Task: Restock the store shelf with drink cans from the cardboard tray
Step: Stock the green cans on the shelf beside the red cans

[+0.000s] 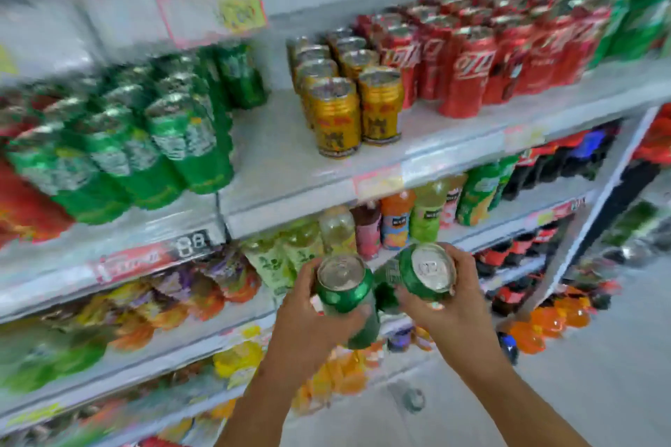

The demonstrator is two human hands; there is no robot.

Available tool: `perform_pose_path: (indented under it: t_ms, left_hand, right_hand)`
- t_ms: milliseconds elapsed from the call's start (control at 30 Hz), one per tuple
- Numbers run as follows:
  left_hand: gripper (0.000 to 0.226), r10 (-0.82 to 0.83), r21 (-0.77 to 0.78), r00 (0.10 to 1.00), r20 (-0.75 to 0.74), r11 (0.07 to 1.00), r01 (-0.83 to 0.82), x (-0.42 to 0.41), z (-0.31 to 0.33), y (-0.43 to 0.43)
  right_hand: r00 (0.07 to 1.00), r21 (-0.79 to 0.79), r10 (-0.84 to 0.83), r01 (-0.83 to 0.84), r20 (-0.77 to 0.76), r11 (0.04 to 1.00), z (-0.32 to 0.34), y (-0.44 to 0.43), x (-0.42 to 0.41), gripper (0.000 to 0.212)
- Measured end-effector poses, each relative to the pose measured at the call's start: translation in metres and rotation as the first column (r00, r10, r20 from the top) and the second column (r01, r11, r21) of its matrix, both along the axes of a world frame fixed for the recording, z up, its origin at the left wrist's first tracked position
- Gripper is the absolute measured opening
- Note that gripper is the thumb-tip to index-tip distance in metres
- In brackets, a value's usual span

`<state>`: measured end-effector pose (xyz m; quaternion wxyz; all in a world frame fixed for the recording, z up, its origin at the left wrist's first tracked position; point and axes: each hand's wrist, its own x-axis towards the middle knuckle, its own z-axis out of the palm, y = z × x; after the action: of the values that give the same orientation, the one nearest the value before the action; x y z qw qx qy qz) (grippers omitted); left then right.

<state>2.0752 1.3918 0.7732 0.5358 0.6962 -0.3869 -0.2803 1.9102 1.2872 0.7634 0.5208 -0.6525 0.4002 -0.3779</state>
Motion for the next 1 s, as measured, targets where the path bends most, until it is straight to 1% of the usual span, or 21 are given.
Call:
perform_pose_path:
  t_ms: [67, 167, 233, 300, 400, 533, 633, 767, 867, 933, 1000]
  left_hand:
    - [0.059, 0.033, -0.065, 0.999, -0.017, 0.997, -0.034, 0.01, 0.028, 0.012]
    - [0.056, 0.12, -0.171, 0.992, -0.034, 0.977, -0.124, 0.028, 0.06, 0.032]
    - [0.057, 0.17, -0.222, 0.984, -0.049, 0.959, -0.177, 0.043, 0.077, 0.044]
    - [0.052, 0.218, -0.264, 0.975, -0.047, 0.939, -0.223, 0.06, 0.092, 0.055]
    - [0.041, 0.294, -0.325, 0.956, -0.025, 0.901, -0.286, 0.089, 0.11, 0.067]
    - [0.033, 0.347, -0.35, 0.937, -0.034, 0.874, -0.336, 0.122, 0.117, 0.069]
    - [0.037, 0.336, -0.324, 0.942, 0.002, 0.891, -0.318, 0.134, 0.112, 0.062]
    - [0.045, 0.328, -0.289, 0.945, -0.015, 0.903, -0.318, 0.141, 0.099, 0.055]
    - [0.037, 0.333, -0.279, 0.943, 0.0, 0.906, -0.319, 0.144, 0.093, 0.053]
    - [0.034, 0.338, -0.265, 0.941, 0.026, 0.91, -0.319, 0.143, 0.091, 0.053]
    - [0.033, 0.336, -0.261, 0.941, 0.043, 0.913, -0.314, 0.143, 0.091, 0.051]
  right_hand:
    - [0.998, -0.055, 0.044, -0.042, 0.035, 0.998, 0.029, 0.004, 0.015, 0.062]
    - [0.992, -0.113, 0.095, -0.085, 0.086, 0.99, 0.067, 0.012, 0.038, 0.055]
    - [0.983, -0.161, 0.134, -0.113, 0.126, 0.98, 0.088, 0.017, 0.055, 0.05]
    - [0.972, -0.216, 0.18, -0.145, 0.153, 0.966, 0.109, 0.021, 0.073, 0.047]
    - [0.964, -0.289, 0.222, -0.173, 0.147, 0.942, 0.135, 0.02, 0.103, 0.047]
    - [0.968, -0.355, 0.216, -0.16, 0.125, 0.921, 0.151, 0.003, 0.143, 0.054]
    - [0.971, -0.345, 0.235, -0.206, 0.045, 0.916, 0.152, -0.016, 0.169, 0.059]
    - [0.967, -0.289, 0.25, -0.251, -0.044, 0.924, 0.146, -0.038, 0.198, 0.065]
    - [0.965, -0.216, 0.259, -0.264, -0.049, 0.94, 0.142, -0.051, 0.213, 0.077]
    - [0.961, -0.172, 0.272, -0.277, -0.053, 0.945, 0.14, -0.055, 0.218, 0.081]
    - [0.946, -0.146, 0.306, -0.319, -0.104, 0.936, 0.136, -0.054, 0.218, 0.084]
